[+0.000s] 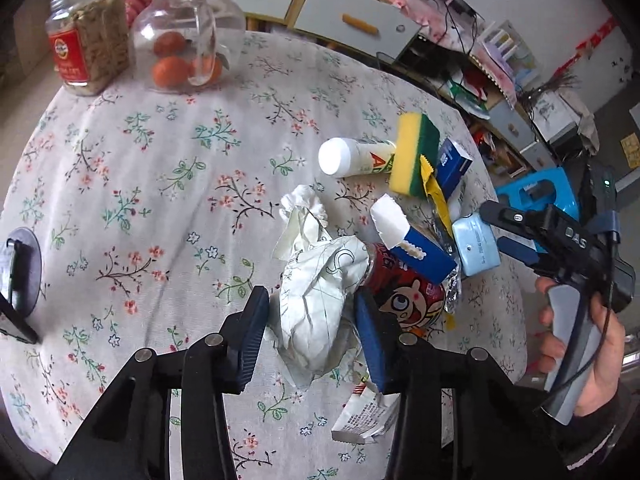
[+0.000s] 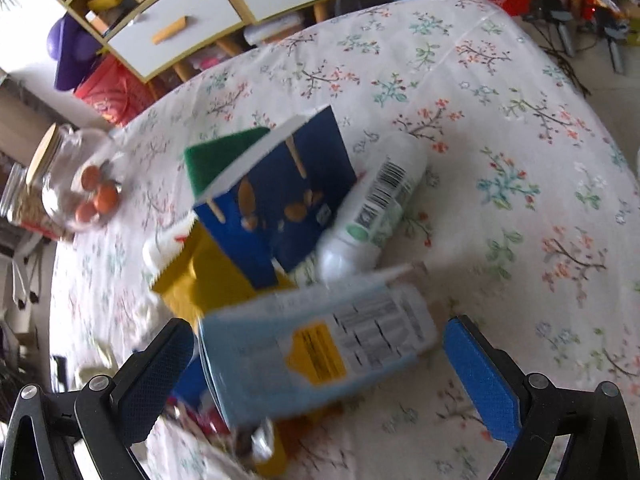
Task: Collect trash
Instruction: 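Grasp the crumpled white paper with the left tool while the right tool grasps the milk carton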
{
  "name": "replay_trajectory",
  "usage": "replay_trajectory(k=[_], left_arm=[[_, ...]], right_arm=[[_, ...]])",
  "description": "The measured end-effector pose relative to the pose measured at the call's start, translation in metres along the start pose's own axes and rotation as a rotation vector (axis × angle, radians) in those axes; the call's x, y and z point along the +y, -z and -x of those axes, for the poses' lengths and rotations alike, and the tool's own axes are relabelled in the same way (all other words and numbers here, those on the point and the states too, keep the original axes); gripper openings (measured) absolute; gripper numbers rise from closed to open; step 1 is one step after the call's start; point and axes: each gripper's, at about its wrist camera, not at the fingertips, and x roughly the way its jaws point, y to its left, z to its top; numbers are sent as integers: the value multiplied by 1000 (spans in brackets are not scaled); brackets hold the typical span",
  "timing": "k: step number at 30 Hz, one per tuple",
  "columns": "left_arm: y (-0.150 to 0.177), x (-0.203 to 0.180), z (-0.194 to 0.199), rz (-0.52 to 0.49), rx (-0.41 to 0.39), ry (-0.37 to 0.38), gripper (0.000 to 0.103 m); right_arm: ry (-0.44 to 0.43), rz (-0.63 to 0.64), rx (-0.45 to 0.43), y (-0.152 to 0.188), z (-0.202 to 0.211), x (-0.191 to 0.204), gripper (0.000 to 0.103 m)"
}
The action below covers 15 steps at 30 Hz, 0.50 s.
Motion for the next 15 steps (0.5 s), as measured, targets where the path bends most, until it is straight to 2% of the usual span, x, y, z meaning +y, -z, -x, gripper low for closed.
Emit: replay_trajectory(k=[5,8,12,15], left_arm=[[7,-7,-8,-11,17,-5,46],[10,-15,-10,-29,21,-3,46],[12,-24,-12,-49,29,4,46],[14,-30,-16,-58,37,1,46]], right_arm=[[41,28,43,0,-23,3,103],[38,49,38,6,-19,-3,103],[96,121,66,23,-13,-13,103],[196,153,101,35,-12,-30,103]])
